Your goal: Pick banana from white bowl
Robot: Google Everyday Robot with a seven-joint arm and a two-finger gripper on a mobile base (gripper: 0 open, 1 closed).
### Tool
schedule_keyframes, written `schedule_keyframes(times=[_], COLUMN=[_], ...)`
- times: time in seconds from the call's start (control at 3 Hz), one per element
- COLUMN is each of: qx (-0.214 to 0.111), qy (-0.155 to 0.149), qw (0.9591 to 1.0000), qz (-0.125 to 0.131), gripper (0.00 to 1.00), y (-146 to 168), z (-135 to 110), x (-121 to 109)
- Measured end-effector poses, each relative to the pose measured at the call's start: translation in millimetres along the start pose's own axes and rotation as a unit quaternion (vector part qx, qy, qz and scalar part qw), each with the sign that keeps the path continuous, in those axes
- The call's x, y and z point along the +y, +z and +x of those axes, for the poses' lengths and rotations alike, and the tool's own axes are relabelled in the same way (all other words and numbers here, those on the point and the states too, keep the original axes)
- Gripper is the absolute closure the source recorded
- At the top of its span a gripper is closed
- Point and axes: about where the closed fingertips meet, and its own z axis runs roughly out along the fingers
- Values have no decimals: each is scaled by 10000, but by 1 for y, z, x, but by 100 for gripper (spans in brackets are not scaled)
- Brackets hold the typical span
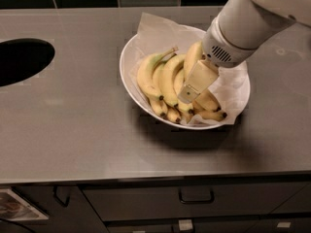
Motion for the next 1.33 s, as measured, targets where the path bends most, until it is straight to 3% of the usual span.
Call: schedule_keyframes(times=[0.67, 1.33], qx=[214, 80], qy=[273, 559], qw=[9993, 9984], qz=[153, 90], gripper=[22, 34], y=[2, 10], z=[6, 18], x=[2, -2])
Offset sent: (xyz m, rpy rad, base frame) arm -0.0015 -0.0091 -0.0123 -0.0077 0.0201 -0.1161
